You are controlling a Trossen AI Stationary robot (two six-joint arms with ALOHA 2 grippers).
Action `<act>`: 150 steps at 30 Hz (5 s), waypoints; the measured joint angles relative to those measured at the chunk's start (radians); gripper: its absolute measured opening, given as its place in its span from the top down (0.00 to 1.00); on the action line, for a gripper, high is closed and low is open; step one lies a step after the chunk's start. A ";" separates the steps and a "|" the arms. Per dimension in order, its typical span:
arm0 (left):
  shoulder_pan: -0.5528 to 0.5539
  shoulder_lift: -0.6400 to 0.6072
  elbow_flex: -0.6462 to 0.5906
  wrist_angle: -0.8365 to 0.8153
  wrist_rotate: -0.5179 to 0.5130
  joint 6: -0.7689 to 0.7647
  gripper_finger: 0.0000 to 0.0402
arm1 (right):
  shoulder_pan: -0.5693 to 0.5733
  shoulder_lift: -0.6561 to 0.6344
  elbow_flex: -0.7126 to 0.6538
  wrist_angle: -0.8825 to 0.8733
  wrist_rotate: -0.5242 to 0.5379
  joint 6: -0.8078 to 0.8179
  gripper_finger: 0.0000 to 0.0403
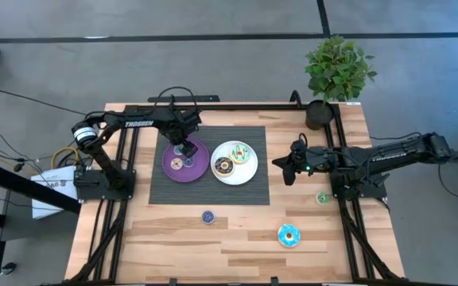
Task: Pick & Place donuts
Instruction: Put the large blue donut on the white plate
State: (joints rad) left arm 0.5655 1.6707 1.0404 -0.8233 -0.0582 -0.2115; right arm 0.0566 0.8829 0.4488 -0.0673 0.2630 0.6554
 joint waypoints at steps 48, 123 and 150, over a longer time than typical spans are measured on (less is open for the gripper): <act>-0.762 -0.611 -0.255 0.606 -0.145 -0.300 0.27 | 0.034 0.001 0.037 0.141 -0.026 0.028 1.00; -0.836 -1.015 -0.410 0.351 -0.140 -0.389 0.27 | 0.594 1.135 0.967 -0.878 -0.409 0.786 0.06; -0.832 -1.015 -0.410 0.370 -0.158 -0.419 0.27 | 0.598 1.094 0.982 -0.995 -0.364 0.760 0.13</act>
State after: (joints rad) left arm -0.2665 0.6559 0.6304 -0.4529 -0.2157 -0.6303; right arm 0.6544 1.9774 1.4311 -1.0621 -0.1013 1.4159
